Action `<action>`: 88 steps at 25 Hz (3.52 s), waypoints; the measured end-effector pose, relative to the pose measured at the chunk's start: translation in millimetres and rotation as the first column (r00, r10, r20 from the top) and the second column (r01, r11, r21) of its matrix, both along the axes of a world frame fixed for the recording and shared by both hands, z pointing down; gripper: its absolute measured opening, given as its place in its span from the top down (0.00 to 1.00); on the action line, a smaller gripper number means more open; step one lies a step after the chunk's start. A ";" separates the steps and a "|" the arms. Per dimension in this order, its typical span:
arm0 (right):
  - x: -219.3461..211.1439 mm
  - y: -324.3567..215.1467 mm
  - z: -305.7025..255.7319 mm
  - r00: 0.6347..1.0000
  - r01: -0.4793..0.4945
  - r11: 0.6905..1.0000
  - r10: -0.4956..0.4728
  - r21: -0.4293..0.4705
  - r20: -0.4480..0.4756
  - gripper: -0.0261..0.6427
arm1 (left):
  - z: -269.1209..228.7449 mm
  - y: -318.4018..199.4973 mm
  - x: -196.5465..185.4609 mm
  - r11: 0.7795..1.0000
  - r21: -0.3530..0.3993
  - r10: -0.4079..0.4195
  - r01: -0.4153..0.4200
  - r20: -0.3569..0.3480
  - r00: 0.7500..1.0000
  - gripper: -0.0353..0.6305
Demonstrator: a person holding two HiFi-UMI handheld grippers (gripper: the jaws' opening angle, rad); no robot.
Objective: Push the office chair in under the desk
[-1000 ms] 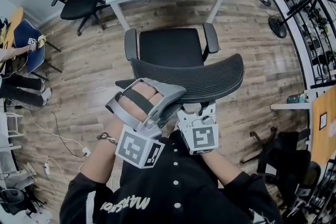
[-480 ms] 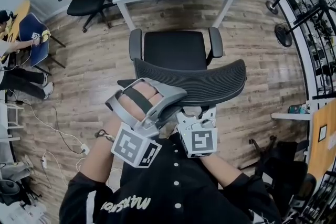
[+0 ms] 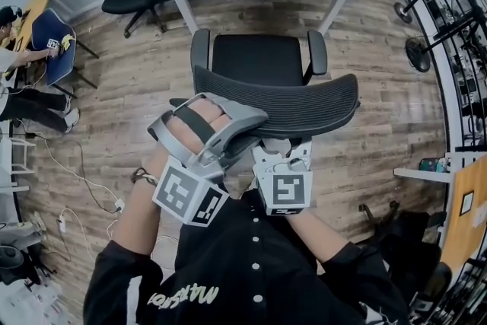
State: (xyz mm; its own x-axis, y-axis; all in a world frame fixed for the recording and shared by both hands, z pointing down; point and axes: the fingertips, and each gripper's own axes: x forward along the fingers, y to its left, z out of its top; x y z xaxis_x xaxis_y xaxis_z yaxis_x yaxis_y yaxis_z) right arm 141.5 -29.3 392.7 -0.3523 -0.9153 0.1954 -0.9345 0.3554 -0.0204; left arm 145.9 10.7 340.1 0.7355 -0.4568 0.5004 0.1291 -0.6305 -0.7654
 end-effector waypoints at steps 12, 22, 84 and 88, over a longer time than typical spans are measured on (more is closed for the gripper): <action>10.8 -45.5 -0.7 1.000 0.023 1.000 -0.023 0.013 0.006 0.46 | -0.7 -45.7 11.8 0.999 0.031 -0.020 0.020 -0.018 1.000 0.76; 17.3 -79.5 1.9 1.000 0.022 1.000 -0.022 0.007 0.010 0.46 | 1.8 -80.2 18.9 1.000 0.013 -0.018 0.018 -0.009 1.000 0.76; 45.7 -269.3 5.2 0.999 0.050 0.998 -0.051 0.023 0.010 0.46 | 5.2 -269.0 48.1 0.998 0.048 -0.033 0.034 -0.022 0.999 0.77; 47.4 -276.5 5.3 0.999 0.050 0.998 -0.050 0.027 0.009 0.46 | 5.4 -276.1 49.8 0.998 0.053 -0.036 0.037 -0.024 0.999 0.77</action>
State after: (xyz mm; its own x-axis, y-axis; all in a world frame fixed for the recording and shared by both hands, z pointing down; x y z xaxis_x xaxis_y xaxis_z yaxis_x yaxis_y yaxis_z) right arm 189.0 -305.8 398.0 -0.3991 -0.9015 0.1675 -0.9155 0.4018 -0.0189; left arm 195.7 -265.4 345.5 0.7291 -0.5092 0.4573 0.0886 -0.5924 -0.8008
